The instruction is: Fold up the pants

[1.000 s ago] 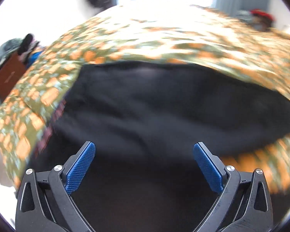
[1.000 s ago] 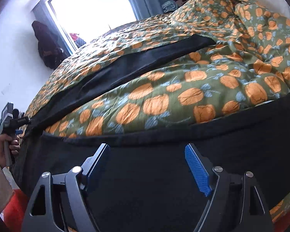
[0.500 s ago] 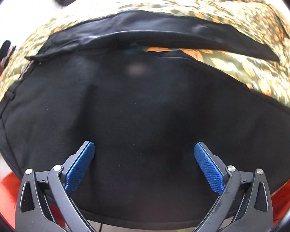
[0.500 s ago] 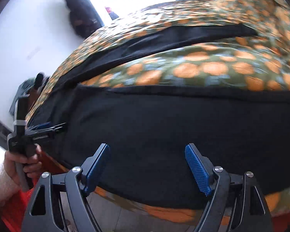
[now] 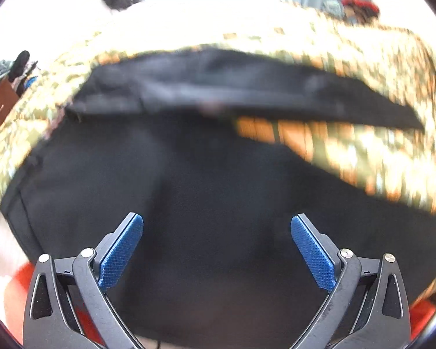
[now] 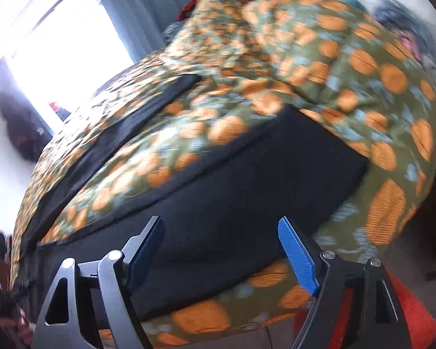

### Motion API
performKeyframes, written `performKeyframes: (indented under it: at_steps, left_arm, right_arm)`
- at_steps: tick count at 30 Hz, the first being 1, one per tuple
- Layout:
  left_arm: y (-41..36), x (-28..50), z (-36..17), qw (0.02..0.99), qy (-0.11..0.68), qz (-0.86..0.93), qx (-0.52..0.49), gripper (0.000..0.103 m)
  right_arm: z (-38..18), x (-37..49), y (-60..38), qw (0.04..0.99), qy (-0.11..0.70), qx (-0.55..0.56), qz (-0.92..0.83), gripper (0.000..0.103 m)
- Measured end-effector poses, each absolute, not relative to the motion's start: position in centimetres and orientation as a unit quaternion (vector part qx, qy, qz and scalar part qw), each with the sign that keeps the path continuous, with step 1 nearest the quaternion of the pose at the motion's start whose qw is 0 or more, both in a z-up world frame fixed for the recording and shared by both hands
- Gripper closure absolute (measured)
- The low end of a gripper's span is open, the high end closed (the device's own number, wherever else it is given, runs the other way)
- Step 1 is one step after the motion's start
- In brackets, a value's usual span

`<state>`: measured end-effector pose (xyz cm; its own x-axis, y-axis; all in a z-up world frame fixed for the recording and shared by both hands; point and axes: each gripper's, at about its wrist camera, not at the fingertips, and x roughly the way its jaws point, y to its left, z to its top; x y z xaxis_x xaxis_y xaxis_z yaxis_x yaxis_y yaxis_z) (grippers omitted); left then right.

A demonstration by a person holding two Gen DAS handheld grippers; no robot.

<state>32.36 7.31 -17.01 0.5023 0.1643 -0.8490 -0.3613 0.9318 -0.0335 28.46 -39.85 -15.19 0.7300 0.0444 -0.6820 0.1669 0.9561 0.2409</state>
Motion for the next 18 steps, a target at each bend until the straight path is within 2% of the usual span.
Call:
performKeyframes:
  at_steps: [5, 9, 11, 14, 18]
  left_arm:
    - [13.0, 39.8, -15.1, 0.872, 0.430, 0.207, -0.108, 0.001]
    - [18.6, 43.8, -17.8, 0.867, 0.404, 0.266, -0.117, 0.001]
    - [20.6, 44.8, -20.0, 0.853, 0.419, 0.282, -0.128, 0.001]
    - [22.5, 44.6, -22.9, 0.843, 0.440, 0.274, -0.145, 0.001]
    - [21.5, 44.5, -23.6, 0.853, 0.427, 0.280, -0.109, 0.001]
  right_arm:
    - [-12.0, 34.6, -28.4, 0.889, 0.416, 0.098, 0.166, 0.023]
    - [-10.4, 40.5, -19.1, 0.848, 0.425, 0.112, 0.295, 0.023]
    - [-10.2, 44.5, -14.7, 0.839, 0.414, 0.109, 0.335, 0.019]
    - [-12.2, 50.5, -8.8, 0.823, 0.428, 0.065, 0.368, 0.019]
    - [-18.2, 58.0, -5.7, 0.768, 0.520, 0.046, 0.370, 0.019]
